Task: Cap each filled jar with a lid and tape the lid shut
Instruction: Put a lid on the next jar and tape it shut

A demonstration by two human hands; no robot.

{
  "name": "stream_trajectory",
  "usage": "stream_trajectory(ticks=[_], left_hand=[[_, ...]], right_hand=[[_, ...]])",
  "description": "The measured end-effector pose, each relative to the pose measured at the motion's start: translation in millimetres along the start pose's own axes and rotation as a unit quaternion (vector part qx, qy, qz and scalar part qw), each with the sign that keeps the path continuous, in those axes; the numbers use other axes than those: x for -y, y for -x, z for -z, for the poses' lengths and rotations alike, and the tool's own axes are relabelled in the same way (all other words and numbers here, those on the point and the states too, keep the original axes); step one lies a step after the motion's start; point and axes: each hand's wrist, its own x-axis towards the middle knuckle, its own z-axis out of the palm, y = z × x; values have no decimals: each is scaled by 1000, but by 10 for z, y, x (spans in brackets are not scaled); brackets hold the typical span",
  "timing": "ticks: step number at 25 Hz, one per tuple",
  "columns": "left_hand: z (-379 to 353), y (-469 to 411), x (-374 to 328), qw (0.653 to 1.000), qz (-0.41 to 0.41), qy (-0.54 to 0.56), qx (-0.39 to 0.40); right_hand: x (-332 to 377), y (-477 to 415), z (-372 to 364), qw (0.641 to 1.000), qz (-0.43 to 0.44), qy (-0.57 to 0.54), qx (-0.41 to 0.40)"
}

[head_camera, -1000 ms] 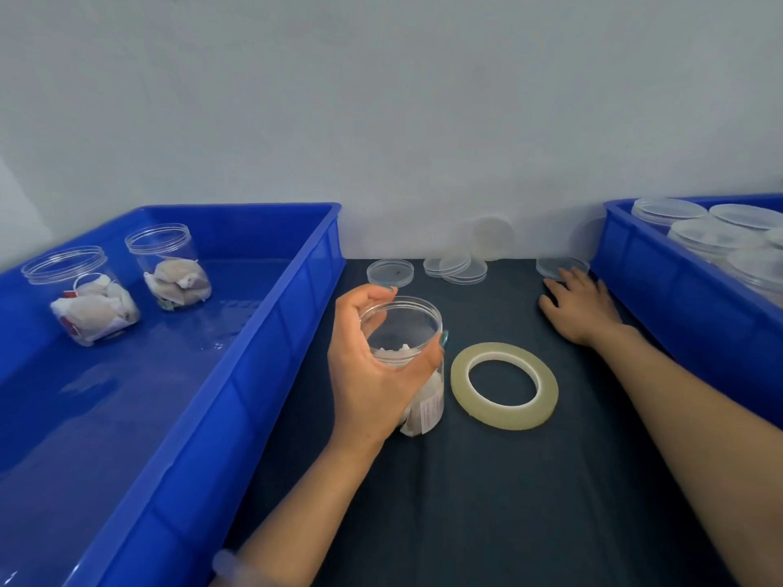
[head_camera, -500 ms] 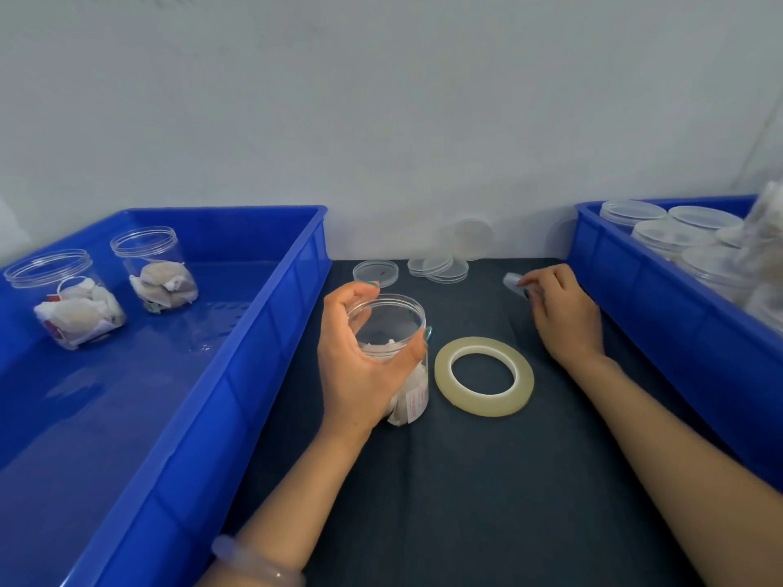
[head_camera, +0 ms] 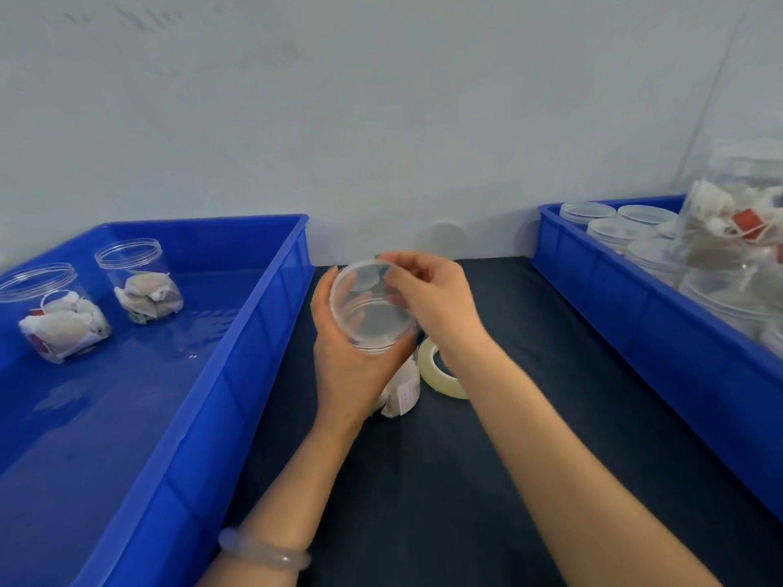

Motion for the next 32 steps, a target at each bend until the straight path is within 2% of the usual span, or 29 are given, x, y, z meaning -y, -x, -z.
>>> stream_trajectory(ticks=[2,3,4,6,7,9,13,15,20,25,28,32], left_hand=[[14,6,4,1000,-2,2,4],[18,7,21,1000,-19,-5,6],[20,7,34,999,-35,-17,8],[27,2,38,999,-40,-30,9],[29,0,44,999,-37,-28,8],[31,5,50,999,-32,-19,9],[42,19,47,1000,-27,-4,12],[46,21,47,1000,-25,-5,10],[82,9,21,999,-35,-9,17],[156,-27,-55,998,23,23,45],[148,-7,-55,999,-17,-35,24],[38,47,-38,994,-32,-105,-21]], right_hand=[[-108,82,-33,965,118,218,-86],[-149,95,-23,952,139,259,-83],[-209,80,12,959,124,250,-45],[-293,72,79,990,40,122,66],[-329,73,103,992,-3,70,107],[-390,46,177,986,-67,33,152],[-540,-11,363,952,-43,-36,302],[-578,10,391,931,-22,-8,364],[-737,11,336,936,5,125,328],[-805,53,323,945,5,128,300],[-879,134,256,958,26,133,253],[-934,272,146,966,49,200,154]])
